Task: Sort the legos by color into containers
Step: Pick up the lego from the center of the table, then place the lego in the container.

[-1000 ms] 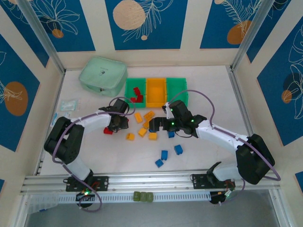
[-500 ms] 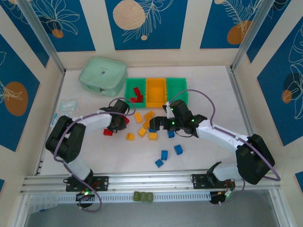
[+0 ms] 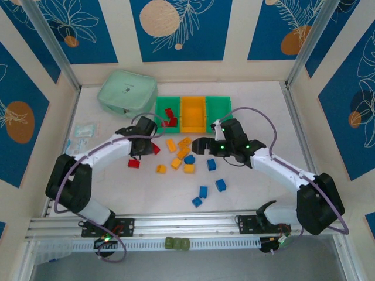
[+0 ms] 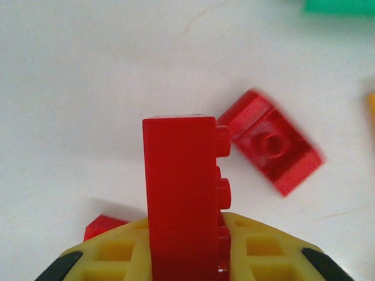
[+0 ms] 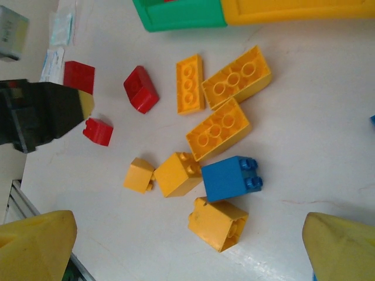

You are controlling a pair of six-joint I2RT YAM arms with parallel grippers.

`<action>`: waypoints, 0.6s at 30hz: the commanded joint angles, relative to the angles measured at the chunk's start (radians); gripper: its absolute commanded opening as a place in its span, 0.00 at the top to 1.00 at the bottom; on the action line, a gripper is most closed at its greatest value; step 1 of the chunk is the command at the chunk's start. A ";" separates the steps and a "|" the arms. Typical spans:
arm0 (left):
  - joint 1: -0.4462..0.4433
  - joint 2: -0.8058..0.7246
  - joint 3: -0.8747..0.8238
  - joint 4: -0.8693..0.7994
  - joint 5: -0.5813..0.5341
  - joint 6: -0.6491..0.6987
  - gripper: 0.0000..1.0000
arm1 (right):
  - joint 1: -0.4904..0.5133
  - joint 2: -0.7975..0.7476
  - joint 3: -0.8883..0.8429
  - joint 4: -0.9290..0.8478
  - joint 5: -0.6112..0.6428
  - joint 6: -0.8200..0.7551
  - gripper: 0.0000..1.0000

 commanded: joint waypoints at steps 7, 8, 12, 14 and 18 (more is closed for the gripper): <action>-0.005 0.134 0.299 0.050 0.115 0.168 0.87 | -0.082 -0.022 0.022 -0.006 -0.048 -0.041 0.01; -0.006 0.166 0.337 0.043 0.114 0.181 0.87 | -0.087 -0.015 0.029 -0.013 -0.053 -0.045 0.01; -0.003 0.302 0.503 0.022 0.102 0.239 0.86 | -0.100 0.005 0.059 -0.032 -0.060 -0.063 0.01; 0.001 0.366 0.575 0.017 0.079 0.260 0.85 | -0.103 0.010 0.064 -0.032 -0.060 -0.066 0.01; 0.015 0.495 0.707 -0.004 0.040 0.267 0.83 | -0.109 0.021 0.073 -0.034 -0.059 -0.069 0.01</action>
